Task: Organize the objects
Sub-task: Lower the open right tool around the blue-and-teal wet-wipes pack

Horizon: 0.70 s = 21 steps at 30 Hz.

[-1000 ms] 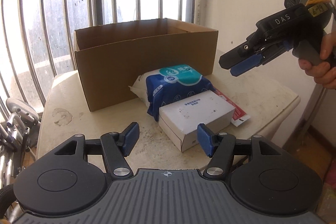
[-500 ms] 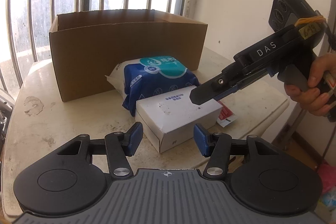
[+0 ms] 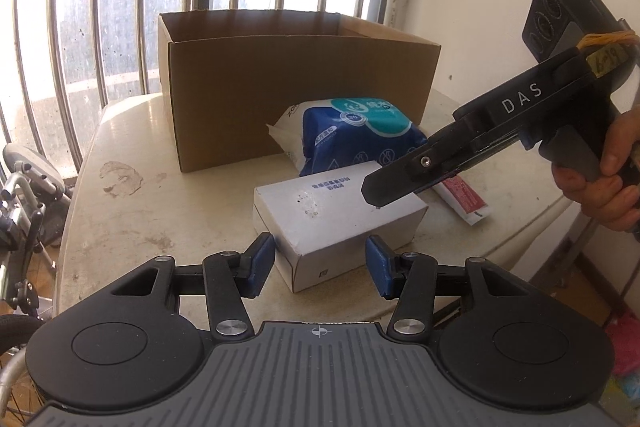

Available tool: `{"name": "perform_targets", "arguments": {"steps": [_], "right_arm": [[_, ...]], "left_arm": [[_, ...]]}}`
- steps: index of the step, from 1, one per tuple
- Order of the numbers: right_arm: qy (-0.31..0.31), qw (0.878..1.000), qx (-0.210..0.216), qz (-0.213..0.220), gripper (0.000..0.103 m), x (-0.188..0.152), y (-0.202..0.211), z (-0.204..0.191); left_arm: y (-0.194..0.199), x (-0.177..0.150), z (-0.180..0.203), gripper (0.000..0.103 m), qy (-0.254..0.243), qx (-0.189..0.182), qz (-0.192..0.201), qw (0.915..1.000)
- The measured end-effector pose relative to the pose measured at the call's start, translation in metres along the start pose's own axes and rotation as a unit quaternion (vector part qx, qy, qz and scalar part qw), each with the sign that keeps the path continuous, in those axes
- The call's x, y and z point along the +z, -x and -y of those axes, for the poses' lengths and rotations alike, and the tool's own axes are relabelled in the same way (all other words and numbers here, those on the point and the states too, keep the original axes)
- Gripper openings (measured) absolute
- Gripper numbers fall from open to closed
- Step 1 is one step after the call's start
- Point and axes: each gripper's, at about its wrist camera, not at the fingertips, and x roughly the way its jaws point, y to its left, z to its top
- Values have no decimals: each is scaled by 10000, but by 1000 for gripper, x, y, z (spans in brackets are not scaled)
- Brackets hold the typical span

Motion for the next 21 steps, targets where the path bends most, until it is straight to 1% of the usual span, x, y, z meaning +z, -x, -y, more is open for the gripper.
{"name": "perform_targets", "arguments": {"steps": [3, 6, 9, 11, 13, 14, 16, 17, 21], "right_arm": [[17, 9999, 104, -23, 62, 5, -10, -6], [-59, 9996, 242, -101, 62, 10, -10, -2], [-203, 9993, 304, -3, 63, 14, 9, 8], [-235, 9992, 293, 160, 63, 18, 27, 15], [-264, 9986, 220, 411, 64, 24, 45, 23], [-296, 9981, 160, 525, 68, 28, 52, 28], [-379, 9973, 61, 633, 69, 36, 57, 36], [-466, 9968, 41, 646, 69, 40, 56, 42], [-726, 9963, 98, 451, 71, 50, 41, 61]], "left_arm": [[6, -1, -9, 50, 11, 71, -48, 10000], [11, -1, -15, 55, 60, 99, -134, 9998], [16, 3, -18, 58, 24, 82, -69, 9999], [16, 9, -16, 59, -37, 36, 10, 10000], [11, 20, -14, 60, -109, -65, 84, 9999], [6, 26, -12, 61, -131, -100, 121, 9998], [-6, 37, -8, 62, -158, -217, 139, 9995], [-14, 43, -6, 62, -160, -286, 126, 9994], [-45, 62, -2, 62, -204, -485, -36, 9986]]}}
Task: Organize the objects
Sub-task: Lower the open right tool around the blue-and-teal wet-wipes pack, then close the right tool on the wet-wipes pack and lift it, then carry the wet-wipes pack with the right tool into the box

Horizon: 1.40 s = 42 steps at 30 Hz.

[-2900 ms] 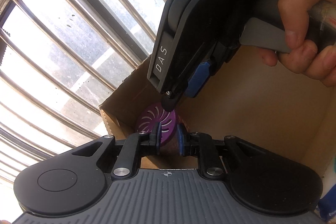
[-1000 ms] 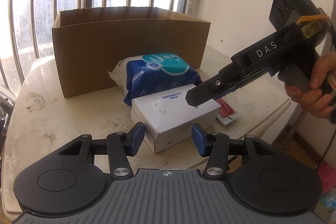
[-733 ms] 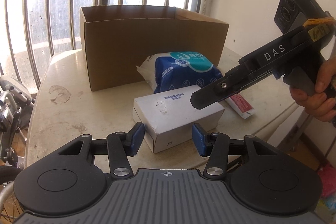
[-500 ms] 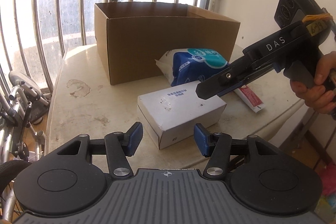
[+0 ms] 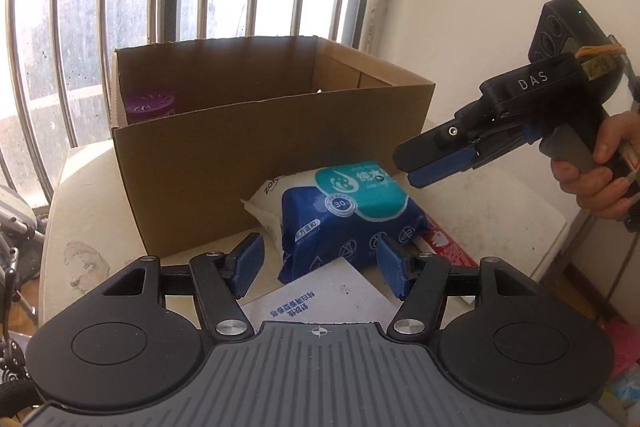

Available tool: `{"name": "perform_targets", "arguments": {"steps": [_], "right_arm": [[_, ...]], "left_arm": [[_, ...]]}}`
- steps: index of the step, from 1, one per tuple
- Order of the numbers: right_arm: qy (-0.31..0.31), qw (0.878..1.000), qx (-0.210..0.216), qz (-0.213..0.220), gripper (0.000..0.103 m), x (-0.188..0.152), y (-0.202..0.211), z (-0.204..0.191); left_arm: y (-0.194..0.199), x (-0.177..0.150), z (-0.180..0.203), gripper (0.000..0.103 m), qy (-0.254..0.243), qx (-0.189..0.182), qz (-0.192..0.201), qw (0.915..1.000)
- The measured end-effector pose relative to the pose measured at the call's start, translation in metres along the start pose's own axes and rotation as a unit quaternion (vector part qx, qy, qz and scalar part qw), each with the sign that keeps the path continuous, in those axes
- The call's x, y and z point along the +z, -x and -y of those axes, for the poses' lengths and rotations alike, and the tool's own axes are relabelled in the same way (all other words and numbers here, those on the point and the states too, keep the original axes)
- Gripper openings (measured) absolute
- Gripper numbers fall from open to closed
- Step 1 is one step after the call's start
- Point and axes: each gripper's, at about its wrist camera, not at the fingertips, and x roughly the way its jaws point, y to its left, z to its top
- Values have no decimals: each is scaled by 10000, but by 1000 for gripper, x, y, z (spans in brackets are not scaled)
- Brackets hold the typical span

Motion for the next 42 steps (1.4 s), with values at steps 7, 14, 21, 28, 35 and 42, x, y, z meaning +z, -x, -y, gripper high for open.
{"name": "perform_targets", "arguments": {"steps": [7, 14, 21, 28, 35, 42], "right_arm": [[-96, 9997, 58, -218, 78, 7, -22, 10], [326, 9992, 59, -239, 80, 8, -32, -7], [630, 9980, -26, 50, 81, 1, -34, -16], [720, 9969, -19, 309, 81, -4, -27, -20], [1075, 9928, -44, 531, 81, -10, -6, -37], [1175, 9904, -149, 714, 75, -20, 13, -45]], "left_arm": [[-28, 12, -4, 64, 100, -236, -377, 9990], [-37, 9, 2, 62, -11, -171, -417, 9990], [-31, 3, 3, 50, 46, -61, -273, 9996], [-30, -2, 8, 49, 186, 27, -68, 9998], [-23, -1, 18, 49, 12, 84, 88, 9999], [-12, 1, 28, 48, -33, 36, 215, 9998]]}}
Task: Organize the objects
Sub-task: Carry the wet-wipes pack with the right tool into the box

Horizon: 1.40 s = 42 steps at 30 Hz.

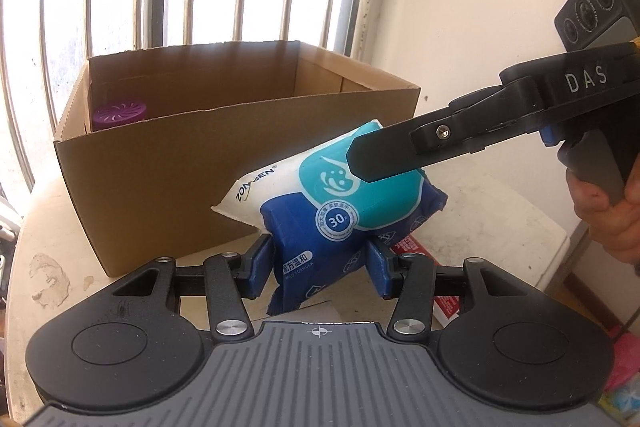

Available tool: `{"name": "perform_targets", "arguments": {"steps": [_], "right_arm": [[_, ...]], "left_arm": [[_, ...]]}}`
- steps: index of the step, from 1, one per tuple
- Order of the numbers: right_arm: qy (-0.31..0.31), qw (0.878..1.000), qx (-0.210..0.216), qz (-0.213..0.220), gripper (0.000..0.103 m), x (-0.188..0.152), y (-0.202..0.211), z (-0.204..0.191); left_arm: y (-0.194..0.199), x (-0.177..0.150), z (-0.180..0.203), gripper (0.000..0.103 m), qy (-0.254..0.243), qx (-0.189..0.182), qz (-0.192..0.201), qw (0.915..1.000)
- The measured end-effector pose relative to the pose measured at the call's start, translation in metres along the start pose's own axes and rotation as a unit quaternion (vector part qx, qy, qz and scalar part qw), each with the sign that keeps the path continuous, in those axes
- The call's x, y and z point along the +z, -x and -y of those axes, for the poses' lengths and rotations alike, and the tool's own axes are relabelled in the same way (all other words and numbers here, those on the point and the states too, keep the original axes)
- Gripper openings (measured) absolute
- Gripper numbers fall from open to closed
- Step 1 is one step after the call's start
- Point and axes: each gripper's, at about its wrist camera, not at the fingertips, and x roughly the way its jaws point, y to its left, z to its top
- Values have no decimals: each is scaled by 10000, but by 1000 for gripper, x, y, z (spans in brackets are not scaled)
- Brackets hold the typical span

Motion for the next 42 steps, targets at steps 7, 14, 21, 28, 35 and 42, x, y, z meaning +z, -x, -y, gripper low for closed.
{"name": "perform_targets", "arguments": {"steps": [7, 14, 21, 28, 35, 42], "right_arm": [[-303, 9992, -249, 119, 59, -1, 13, 6], [-225, 9985, -338, 361, 55, -8, 30, -5], [-21, 9961, -544, 695, 55, -11, 49, -25], [29, 9953, -394, 884, 55, -8, 67, -33], [145, 9940, -415, 998, 55, 11, 70, -39], [141, 9935, -481, 1025, 55, 49, 51, -35]], "left_arm": [[12, 5, 10, 45, -161, 36, 214, 9996], [27, 8, 24, 45, -225, 94, 350, 9991], [38, 14, 33, 45, -210, 127, 538, 9982], [52, 21, 37, 45, -267, 79, 748, 9968], [53, 43, 30, 45, -217, 72, 814, 9964], [35, 79, 9, 45, -301, 243, 816, 9959]]}}
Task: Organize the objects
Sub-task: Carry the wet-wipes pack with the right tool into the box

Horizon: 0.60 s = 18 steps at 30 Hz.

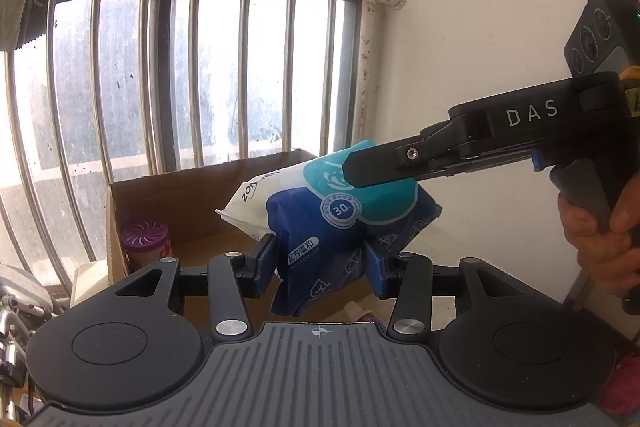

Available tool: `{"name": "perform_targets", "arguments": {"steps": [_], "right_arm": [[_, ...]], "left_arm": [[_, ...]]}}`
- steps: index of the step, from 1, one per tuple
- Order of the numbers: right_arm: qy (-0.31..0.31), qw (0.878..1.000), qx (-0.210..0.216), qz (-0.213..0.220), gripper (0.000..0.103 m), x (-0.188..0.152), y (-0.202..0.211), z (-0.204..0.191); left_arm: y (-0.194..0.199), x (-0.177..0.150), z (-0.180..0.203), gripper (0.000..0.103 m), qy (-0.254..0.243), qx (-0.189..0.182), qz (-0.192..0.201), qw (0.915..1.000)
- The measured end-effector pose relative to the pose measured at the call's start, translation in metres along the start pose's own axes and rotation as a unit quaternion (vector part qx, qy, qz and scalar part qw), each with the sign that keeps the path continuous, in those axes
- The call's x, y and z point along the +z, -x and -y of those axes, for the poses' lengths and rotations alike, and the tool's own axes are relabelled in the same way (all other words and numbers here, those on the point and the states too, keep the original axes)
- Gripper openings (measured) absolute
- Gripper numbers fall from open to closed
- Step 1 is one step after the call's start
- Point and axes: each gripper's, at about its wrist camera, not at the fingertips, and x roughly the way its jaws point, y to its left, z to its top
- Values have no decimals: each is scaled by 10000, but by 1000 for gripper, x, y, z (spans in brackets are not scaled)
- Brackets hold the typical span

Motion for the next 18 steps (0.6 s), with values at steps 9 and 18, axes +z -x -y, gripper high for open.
{"name": "perform_targets", "arguments": {"steps": [9, 18], "right_arm": [[-345, 9981, -173, -479, 55, 50, -92, 38], [-937, 9888, -320, -1120, 55, 69, -181, 83]], "left_arm": [[-83, 42, -55, 45, 111, -5, -803, 9967], [-157, 48, -94, 45, 277, 99, -1634, 9861]]}}
